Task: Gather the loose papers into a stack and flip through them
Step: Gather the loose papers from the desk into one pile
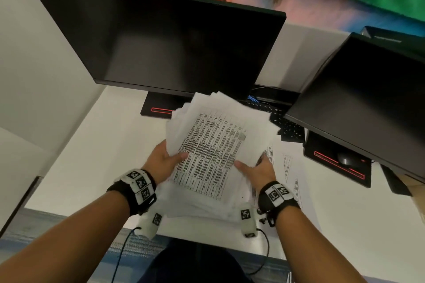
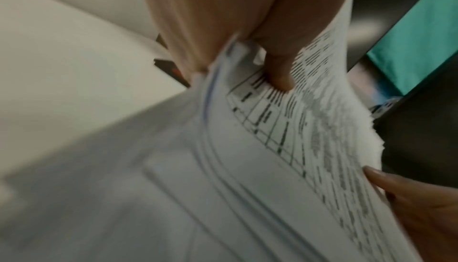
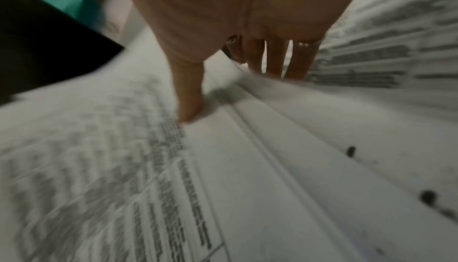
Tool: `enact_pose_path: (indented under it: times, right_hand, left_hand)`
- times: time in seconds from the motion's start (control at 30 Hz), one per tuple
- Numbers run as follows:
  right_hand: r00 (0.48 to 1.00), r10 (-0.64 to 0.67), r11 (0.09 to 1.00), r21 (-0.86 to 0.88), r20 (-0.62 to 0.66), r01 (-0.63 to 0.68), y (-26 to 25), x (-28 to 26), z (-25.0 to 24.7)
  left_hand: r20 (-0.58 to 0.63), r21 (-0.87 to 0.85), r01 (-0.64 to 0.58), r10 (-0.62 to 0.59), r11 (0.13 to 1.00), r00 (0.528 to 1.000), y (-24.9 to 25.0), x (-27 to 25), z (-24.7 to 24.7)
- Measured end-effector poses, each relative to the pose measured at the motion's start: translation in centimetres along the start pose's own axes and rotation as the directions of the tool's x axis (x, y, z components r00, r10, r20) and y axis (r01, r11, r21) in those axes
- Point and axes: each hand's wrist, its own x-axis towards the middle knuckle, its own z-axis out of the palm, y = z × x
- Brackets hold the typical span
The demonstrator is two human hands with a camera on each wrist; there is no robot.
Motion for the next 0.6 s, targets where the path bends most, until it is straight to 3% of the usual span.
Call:
enact_pose_path:
  times: [0.1,0.2,0.27,0.37,0.47,0.6]
  right_hand:
    - [0.999,-0.021,0.998,0.064,-0.03,0.023,-3.5,-0.6,-1.6]
    - [0.972,-0.22,0.956,0.18,-0.085,0.232,-6.6,-2.5,-3.0]
    - [0.93,-0.339,0.885,0.288,-0.138,0.366,-8.4,-4.7,-3.6]
    - [0.841,-0.53,0.768,0.359,-0.108,0.53,-9.1,-6.8,-3.8]
    - [0.833,-0.538,0.789,0.274,-0.127,0.551,-7.7,-5.6,-3.5]
    - [0.888,-0.447,0.858,0.231,-0.109,0.46,-6.0,-4.4,-2.5]
  left_hand:
    - [0.05,-0.09,-0.075,0.08,0.993,0.996,4.2,-0.1,-1.5]
    - [-0.043,-0.087,-0.15,0.147,0.985,0.988,8.0,-0.1,-2.4]
    - [-0.088,-0.103,-0.217,0.208,0.971,0.974,9.7,-0.5,-2.4]
    - [-0.096,-0.154,-0.248,0.235,0.957,0.967,9.8,-0.9,-1.7]
    - [-0.111,-0.177,-0.208,0.19,0.962,0.975,7.3,-0.3,-0.4]
    - [-0.154,-0.093,-0.144,0.129,0.985,0.98,4.5,0.9,0.8]
